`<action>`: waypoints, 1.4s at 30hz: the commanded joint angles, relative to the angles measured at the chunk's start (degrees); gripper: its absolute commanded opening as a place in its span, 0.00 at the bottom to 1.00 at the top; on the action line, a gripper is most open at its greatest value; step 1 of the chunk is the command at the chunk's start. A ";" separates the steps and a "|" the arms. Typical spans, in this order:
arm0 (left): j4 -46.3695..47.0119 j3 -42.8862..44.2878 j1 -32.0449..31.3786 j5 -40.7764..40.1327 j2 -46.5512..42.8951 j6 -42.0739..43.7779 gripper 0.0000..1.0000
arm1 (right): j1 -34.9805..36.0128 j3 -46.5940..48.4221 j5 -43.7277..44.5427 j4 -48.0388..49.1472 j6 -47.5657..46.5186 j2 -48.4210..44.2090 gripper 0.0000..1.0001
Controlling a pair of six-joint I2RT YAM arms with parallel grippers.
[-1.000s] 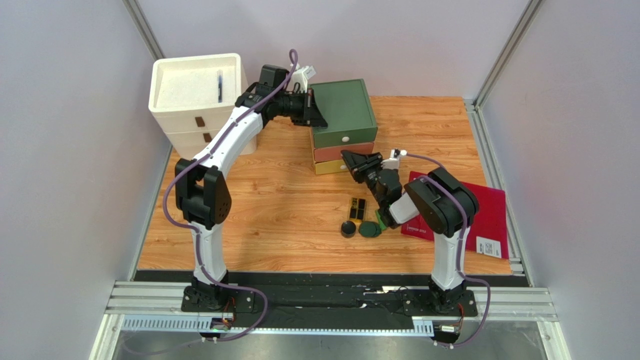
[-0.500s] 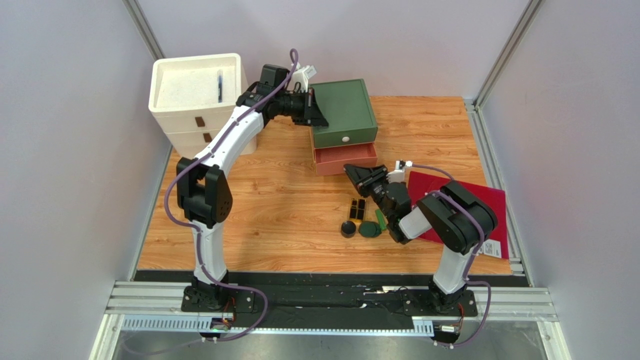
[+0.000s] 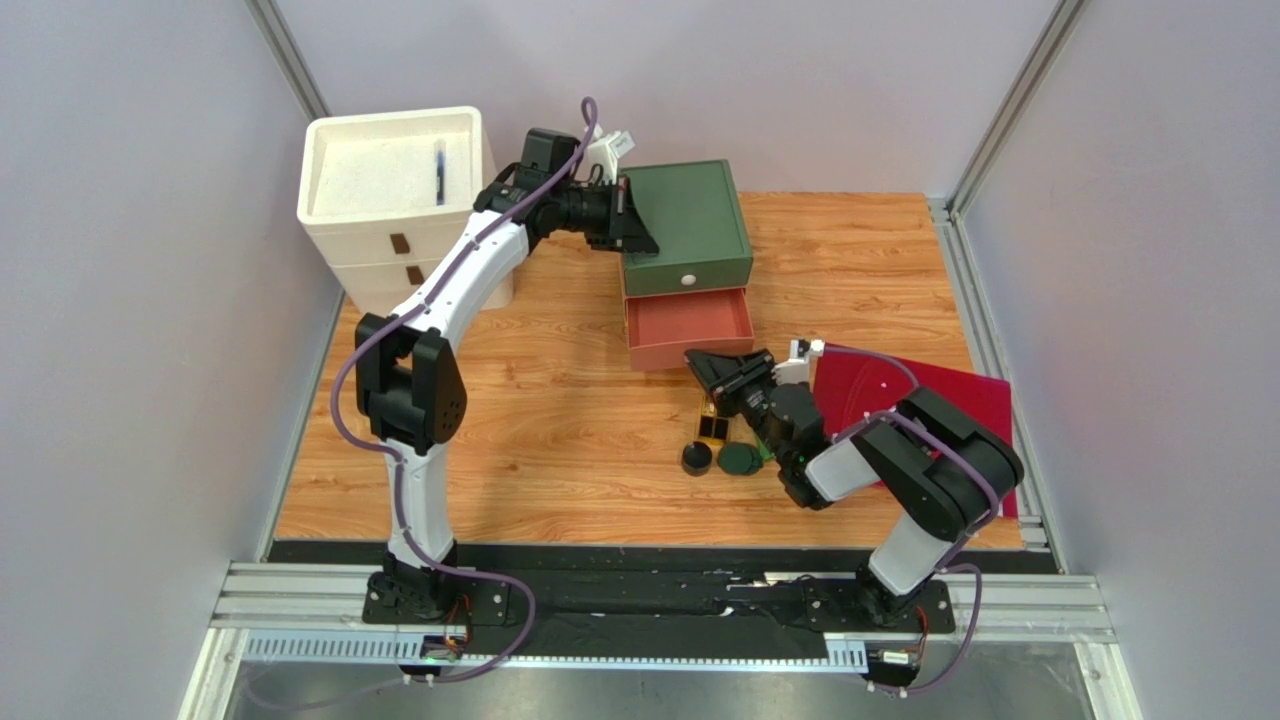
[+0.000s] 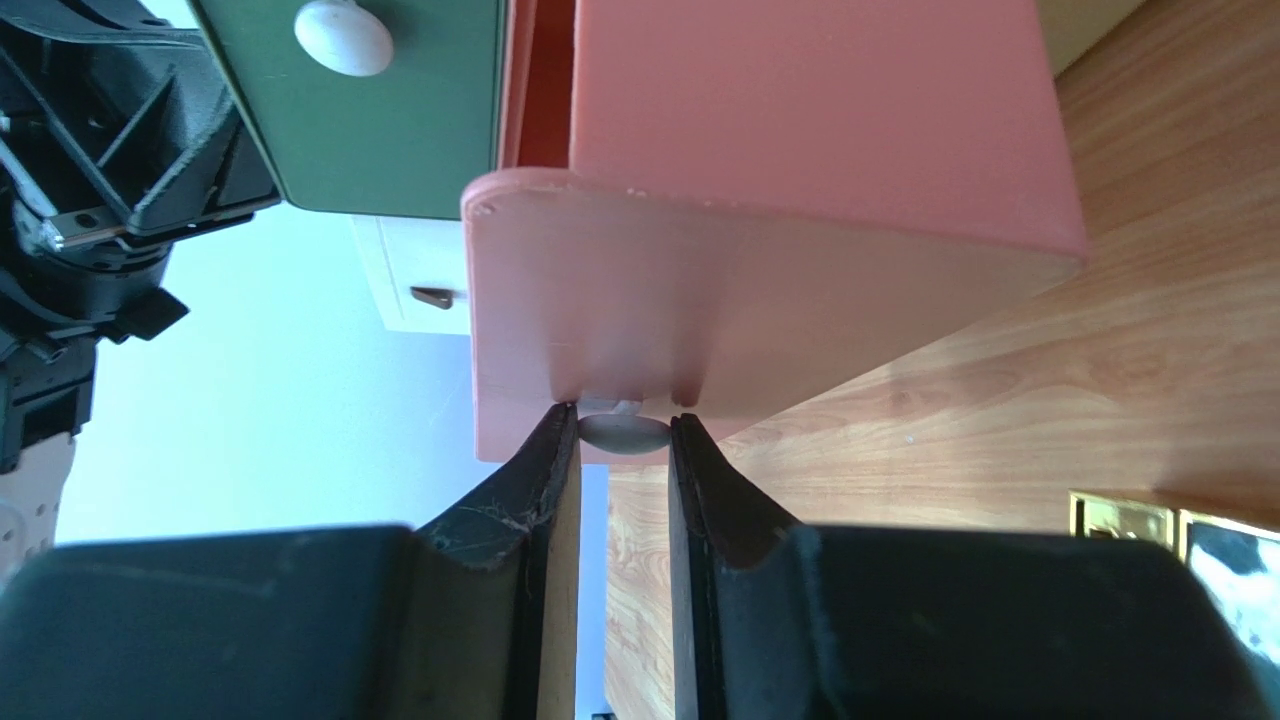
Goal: Organize the makeup
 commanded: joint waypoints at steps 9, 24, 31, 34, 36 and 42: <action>0.06 2.10 0.30 0.79 1.04 0.50 0.00 | 0.53 5.60 -2.56 -28.91 -5.72 -13.59 0.41; -1.08 2.01 0.30 0.79 1.04 1.73 0.00 | 0.79 8.59 -0.97 -62.36 -15.65 -34.87 0.60; -1.34 1.83 0.30 1.05 1.22 1.82 0.00 | 0.88 20.09 -5.53 -81.16 -38.32 -33.13 0.58; -1.61 1.75 0.30 1.14 1.39 1.99 0.00 | 2.81 25.63 -5.90 -86.88 -46.59 -28.65 0.65; -1.70 1.66 0.30 1.14 1.48 1.91 0.00 | 5.71 28.27 -4.76 -91.45 -51.58 -25.93 0.75; -2.31 1.57 0.30 1.32 1.31 2.26 0.00 | 12.83 34.17 -2.74 -96.03 -54.60 -15.11 0.75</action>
